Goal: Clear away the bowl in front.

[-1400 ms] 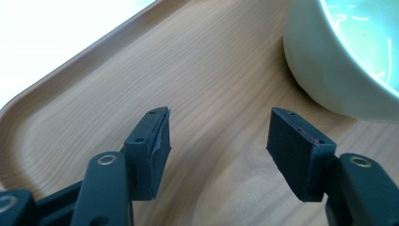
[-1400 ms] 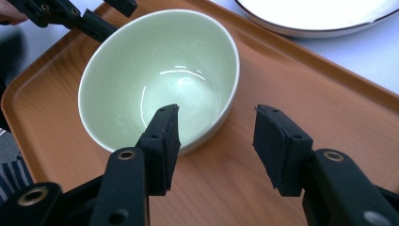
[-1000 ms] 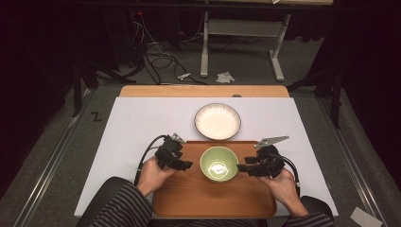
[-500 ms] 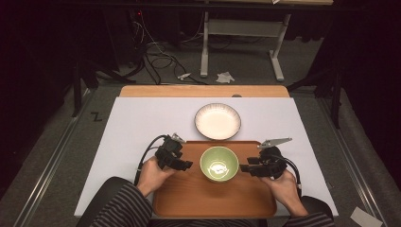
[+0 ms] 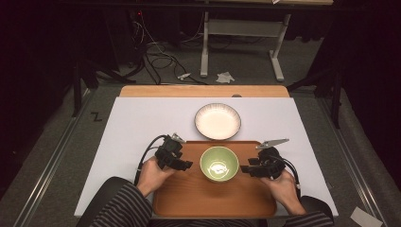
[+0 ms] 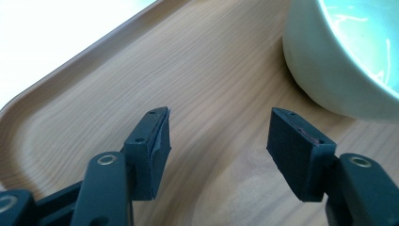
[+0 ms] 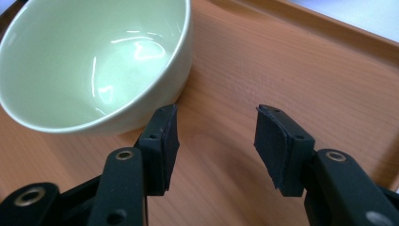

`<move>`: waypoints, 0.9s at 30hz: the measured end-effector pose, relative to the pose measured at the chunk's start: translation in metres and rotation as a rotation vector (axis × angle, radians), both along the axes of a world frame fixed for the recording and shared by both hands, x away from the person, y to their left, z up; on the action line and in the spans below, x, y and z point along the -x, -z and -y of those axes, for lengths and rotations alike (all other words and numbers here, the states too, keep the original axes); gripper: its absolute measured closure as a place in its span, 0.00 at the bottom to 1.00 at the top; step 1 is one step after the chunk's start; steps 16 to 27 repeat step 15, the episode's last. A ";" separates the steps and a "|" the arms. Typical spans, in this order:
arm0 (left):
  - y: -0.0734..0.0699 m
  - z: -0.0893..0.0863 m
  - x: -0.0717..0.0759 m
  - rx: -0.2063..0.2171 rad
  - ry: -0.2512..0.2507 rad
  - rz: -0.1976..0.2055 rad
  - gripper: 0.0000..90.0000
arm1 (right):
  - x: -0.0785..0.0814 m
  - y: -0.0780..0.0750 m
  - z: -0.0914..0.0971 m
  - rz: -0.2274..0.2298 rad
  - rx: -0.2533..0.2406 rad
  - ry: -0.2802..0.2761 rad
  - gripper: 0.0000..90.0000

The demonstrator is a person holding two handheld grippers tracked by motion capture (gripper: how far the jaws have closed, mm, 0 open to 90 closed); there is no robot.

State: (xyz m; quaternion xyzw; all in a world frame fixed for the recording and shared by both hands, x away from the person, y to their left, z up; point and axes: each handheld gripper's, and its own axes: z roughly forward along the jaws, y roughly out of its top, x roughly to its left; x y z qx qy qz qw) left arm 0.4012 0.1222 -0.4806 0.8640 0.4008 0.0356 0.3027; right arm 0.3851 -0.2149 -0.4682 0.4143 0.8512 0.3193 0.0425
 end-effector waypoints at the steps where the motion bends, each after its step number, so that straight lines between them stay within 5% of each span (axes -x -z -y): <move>1: 0.000 0.000 0.000 0.000 0.000 0.000 0.44 | 0.000 0.001 0.000 0.000 0.002 -0.002 0.57; 12: 0.000 0.000 0.000 0.000 0.002 0.002 0.44 | -0.003 0.006 -0.001 0.016 0.074 0.023 0.54; 27: 0.000 -0.001 0.000 0.001 0.001 0.002 0.44 | -0.004 0.007 -0.001 0.019 0.079 0.024 0.53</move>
